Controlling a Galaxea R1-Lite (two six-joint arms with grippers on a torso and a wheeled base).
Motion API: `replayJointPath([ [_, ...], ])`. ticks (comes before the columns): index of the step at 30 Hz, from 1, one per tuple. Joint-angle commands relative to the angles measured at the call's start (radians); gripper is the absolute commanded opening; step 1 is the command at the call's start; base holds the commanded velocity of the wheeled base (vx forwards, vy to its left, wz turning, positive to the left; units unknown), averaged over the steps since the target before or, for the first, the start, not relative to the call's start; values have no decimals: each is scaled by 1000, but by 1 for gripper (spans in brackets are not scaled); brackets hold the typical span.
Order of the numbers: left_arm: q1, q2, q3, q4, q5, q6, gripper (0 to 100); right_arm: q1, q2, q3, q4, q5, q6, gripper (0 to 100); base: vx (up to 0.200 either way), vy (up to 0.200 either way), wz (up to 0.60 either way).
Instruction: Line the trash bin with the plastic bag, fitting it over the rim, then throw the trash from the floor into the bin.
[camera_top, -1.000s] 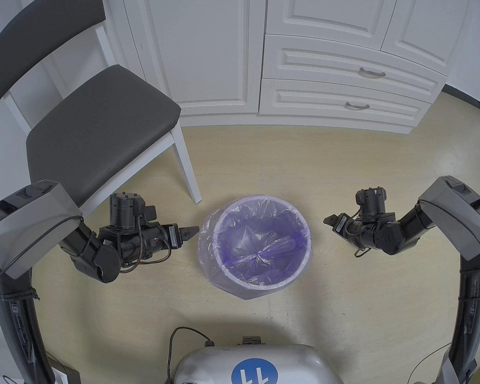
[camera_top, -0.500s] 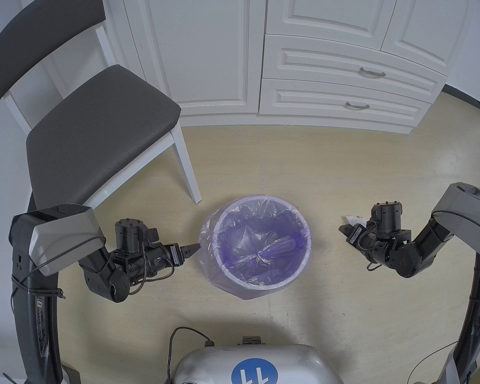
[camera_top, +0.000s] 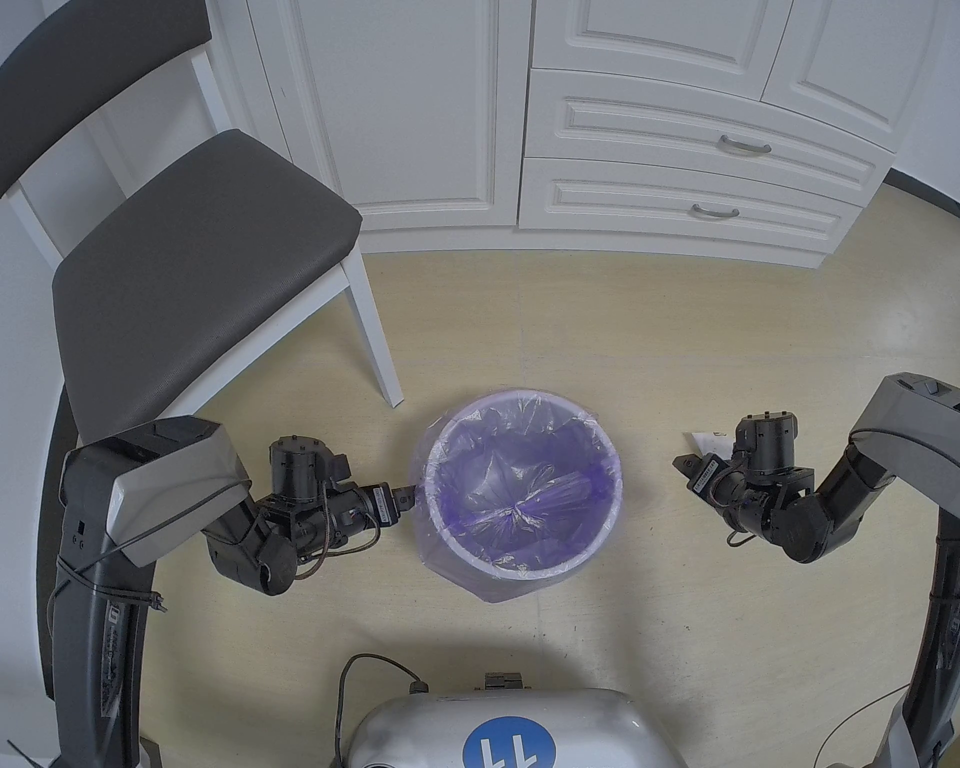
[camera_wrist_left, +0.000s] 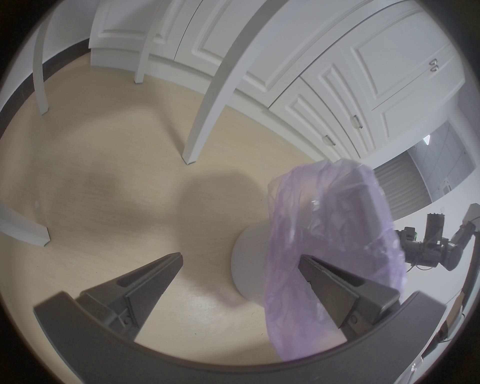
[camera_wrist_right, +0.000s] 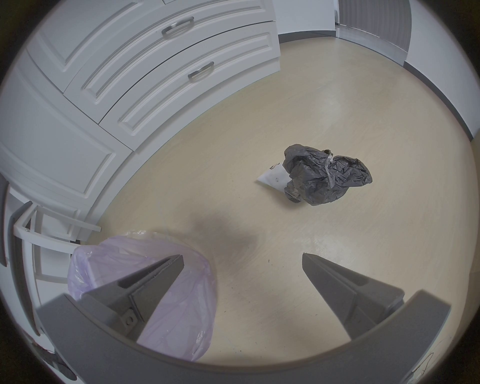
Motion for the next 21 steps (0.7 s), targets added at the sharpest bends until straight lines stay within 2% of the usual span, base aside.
replayJointPath([
  [1, -5, 71, -170, 158, 17, 3, 100, 13, 36, 0, -24, 0, -3, 100, 0, 0, 0],
  [6, -1, 103, -356, 392, 22, 12, 100, 20, 52, -3, -25, 2, -8, 100, 0, 0, 0],
  [9, -5, 145, -450, 477, 22, 26, 100, 31, 59, -16, -24, 6, -9, 100, 0, 0, 0],
  [13, -24, 183, -533, 558, 34, 44, 100, 49, 73, -37, -24, 6, -14, 100, 0, 0, 0],
  [21, -96, 227, -615, 616, 74, 44, 100, 63, 122, -97, -24, 8, -14, 100, 0, 0, 0],
])
